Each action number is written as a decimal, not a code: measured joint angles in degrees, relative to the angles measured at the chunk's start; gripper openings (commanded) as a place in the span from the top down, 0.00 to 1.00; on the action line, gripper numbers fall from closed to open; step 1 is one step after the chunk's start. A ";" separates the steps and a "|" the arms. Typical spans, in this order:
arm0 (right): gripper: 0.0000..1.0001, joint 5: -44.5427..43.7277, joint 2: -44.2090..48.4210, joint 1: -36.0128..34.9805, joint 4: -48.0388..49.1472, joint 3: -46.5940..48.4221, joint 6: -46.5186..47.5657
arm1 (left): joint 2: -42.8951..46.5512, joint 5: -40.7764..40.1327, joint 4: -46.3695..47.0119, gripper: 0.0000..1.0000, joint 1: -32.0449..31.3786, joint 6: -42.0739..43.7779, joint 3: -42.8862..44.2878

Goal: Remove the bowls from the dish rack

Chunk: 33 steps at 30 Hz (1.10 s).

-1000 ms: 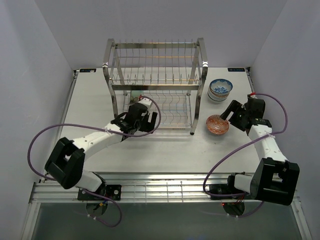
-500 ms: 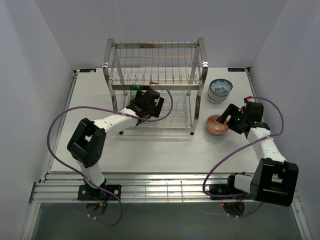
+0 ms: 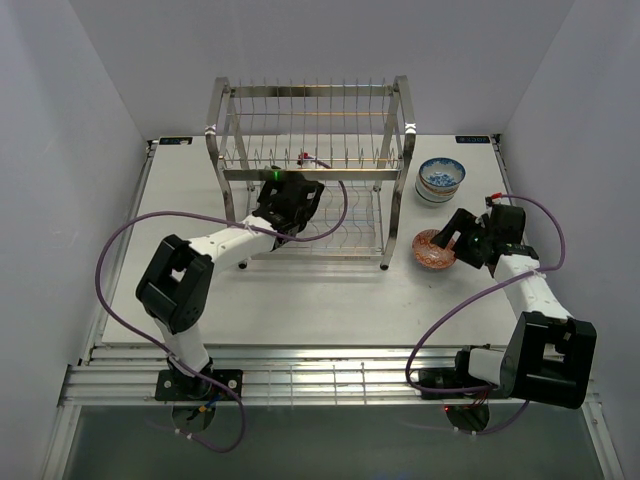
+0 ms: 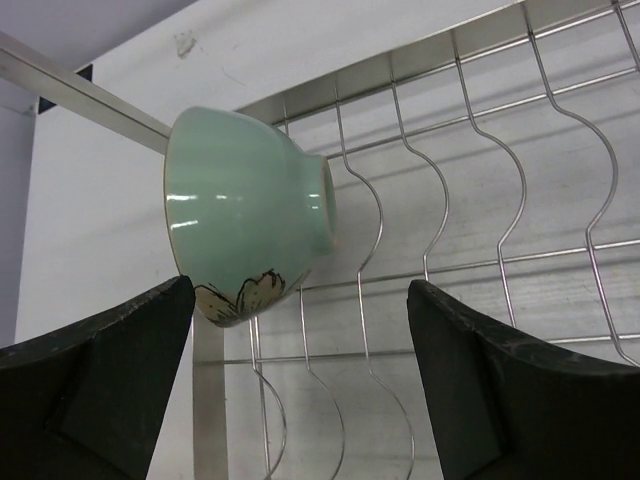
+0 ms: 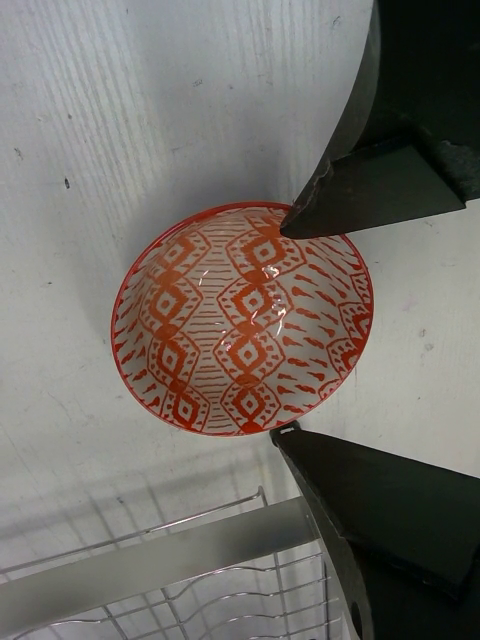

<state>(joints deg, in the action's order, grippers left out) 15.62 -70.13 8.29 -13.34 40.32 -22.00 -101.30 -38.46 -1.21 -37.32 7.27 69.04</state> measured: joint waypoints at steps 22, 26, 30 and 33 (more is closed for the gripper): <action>0.18 1.27 -2.43 0.33 1.14 -0.04 0.15 | -7.37 -4.42 8.96 0.02 3.91 4.07 5.42; 0.18 1.29 -2.64 0.33 1.36 -0.04 0.15 | -10.21 -4.20 7.85 0.02 4.35 2.75 6.97; 0.18 1.40 -3.28 0.33 1.55 -0.04 0.15 | -11.34 -4.11 7.61 0.02 4.98 1.90 7.54; 0.18 1.51 -3.65 0.33 1.57 -0.04 0.15 | -11.65 -3.72 7.54 0.02 5.40 1.55 7.96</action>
<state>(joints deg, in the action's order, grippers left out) 17.12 -73.78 8.62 -11.77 40.27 -21.85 -112.95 -42.17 6.33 -31.92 8.82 76.99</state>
